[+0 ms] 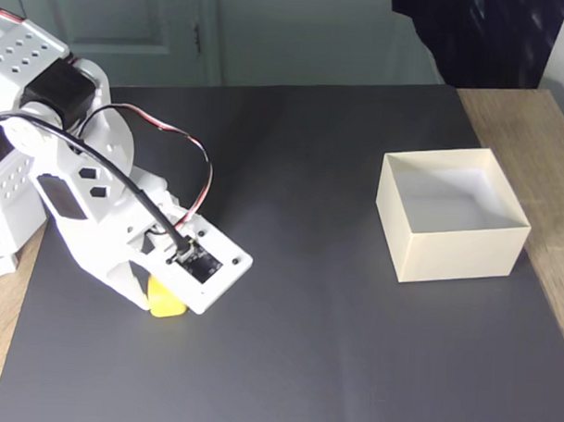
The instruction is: Grasp a cube block and put it in the white box.
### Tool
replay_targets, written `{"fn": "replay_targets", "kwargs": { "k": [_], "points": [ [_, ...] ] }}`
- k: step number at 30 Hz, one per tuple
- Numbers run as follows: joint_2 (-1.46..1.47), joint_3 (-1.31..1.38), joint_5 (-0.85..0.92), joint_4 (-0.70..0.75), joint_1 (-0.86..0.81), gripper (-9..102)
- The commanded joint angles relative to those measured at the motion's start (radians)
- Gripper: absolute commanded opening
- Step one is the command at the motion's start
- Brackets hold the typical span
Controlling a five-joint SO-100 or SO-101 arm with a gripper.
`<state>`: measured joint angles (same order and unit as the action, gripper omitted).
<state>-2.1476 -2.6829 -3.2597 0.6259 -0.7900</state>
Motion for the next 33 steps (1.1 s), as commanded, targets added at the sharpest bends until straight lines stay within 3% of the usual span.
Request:
{"fn": "replay_targets", "kwargs": {
  "k": [1,8,21,33],
  "points": [
    [-0.003,0.0,0.011,-0.014,0.017,14],
    [0.0,0.0,0.015,-0.023,0.031,14],
    [-0.005,0.0,0.017,-0.023,0.087,2],
    [-0.175,-0.005,0.046,0.101,0.106,17]
  ]
}}
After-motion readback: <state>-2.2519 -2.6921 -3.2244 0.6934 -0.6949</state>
